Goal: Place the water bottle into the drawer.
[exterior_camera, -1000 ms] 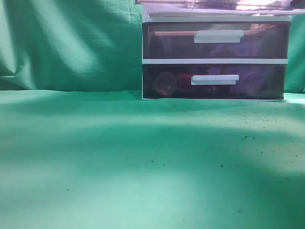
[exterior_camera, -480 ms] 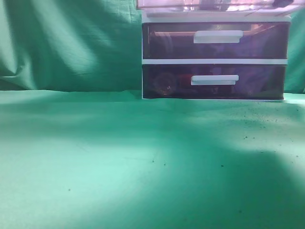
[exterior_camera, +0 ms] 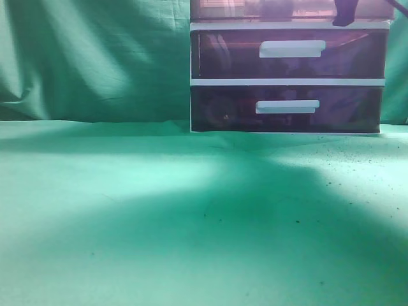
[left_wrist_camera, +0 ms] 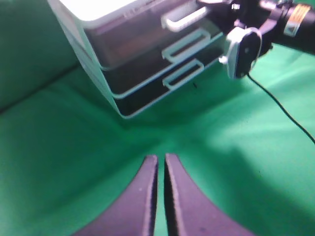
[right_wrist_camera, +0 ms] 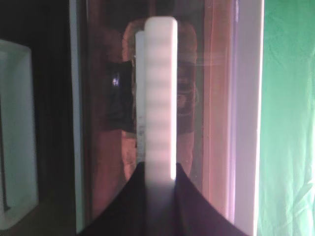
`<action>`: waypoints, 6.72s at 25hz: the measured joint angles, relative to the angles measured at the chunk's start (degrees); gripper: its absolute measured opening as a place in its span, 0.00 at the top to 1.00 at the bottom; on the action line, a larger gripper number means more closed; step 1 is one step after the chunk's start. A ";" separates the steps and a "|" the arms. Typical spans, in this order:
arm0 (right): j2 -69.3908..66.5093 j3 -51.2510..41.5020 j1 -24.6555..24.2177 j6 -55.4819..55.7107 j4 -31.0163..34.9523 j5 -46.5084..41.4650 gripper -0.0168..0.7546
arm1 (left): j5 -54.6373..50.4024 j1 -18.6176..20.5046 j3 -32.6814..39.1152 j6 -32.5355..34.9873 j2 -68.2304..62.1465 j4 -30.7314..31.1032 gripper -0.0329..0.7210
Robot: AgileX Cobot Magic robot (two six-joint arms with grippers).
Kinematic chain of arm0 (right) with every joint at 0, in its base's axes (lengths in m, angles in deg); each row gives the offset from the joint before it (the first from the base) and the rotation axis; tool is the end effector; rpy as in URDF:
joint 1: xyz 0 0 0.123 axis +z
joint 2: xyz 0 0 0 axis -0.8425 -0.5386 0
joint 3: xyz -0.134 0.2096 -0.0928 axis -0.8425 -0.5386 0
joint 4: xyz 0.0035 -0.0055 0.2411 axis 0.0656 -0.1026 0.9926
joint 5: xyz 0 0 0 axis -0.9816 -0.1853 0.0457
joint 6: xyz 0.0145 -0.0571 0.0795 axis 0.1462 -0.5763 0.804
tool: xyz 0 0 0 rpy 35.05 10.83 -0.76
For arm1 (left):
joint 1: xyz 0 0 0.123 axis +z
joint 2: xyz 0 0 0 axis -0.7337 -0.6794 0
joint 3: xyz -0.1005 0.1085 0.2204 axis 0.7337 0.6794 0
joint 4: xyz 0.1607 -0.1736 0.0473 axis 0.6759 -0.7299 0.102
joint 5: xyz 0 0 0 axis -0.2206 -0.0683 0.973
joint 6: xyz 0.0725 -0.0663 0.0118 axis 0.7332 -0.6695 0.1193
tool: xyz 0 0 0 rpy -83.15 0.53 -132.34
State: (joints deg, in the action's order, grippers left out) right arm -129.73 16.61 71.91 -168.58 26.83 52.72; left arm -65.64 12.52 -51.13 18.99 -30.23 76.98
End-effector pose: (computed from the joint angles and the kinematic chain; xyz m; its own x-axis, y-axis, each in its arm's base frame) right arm 0.3928 0.0983 0.2602 0.2152 -0.9762 -0.0272 -0.1313 -0.0013 -0.9913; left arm 0.2205 -0.1545 0.4611 -0.3799 0.4226 -0.8229 0.6347 0.7662 0.1004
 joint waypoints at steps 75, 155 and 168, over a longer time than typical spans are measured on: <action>76.09 -36.01 2.42 39.05 51.65 -63.68 0.98 | 46.11 0.00 92.58 -5.19 74.57 -6.11 0.96; 101.47 -67.27 -12.68 103.42 -8.48 -45.92 0.98 | 42.23 26.12 94.27 -4.53 78.62 2.58 0.96; 101.47 -67.27 -12.68 103.42 -8.48 -45.92 0.98 | 41.01 34.27 101.05 -4.17 78.62 1.66 0.96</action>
State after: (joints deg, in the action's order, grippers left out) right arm -28.26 -50.65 59.23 -65.16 18.35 6.79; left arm -24.63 46.80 49.91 14.82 48.39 78.64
